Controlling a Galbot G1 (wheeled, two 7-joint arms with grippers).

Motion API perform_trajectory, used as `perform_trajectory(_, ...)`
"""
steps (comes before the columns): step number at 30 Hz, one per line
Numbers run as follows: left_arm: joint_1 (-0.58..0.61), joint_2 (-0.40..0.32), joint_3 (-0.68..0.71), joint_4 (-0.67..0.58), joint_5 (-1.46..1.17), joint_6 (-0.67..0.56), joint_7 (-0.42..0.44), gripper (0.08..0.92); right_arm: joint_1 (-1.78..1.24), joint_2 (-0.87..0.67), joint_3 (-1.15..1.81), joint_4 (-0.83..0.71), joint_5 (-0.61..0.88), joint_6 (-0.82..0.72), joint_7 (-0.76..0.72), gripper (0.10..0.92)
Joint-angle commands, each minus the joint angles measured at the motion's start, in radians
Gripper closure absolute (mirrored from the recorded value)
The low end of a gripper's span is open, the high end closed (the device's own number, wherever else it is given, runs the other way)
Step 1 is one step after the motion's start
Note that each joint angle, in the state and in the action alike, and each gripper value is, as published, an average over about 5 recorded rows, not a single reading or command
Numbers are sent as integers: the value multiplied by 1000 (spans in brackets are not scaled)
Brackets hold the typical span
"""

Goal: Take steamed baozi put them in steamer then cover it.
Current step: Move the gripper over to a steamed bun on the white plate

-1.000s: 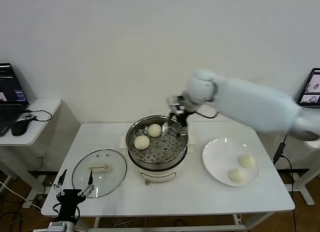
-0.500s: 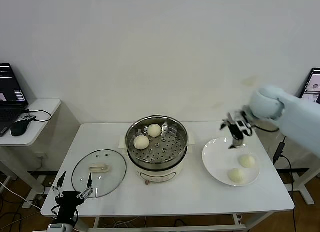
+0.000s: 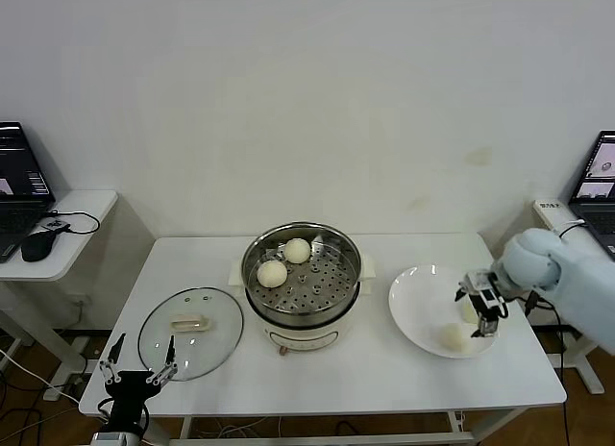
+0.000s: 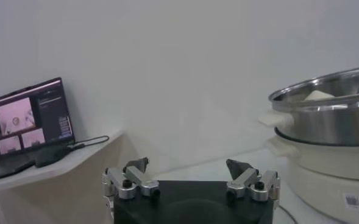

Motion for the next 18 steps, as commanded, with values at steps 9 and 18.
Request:
perform_trajectory(9,-3,-3,-2,9,1,-1,-1,177,-127,64,69,-72,-38,2,25,202)
perform_trajectory(18,-8,-5,0,14,1,-1,-2,177,-143,94,88,-109,-59,2,36,241)
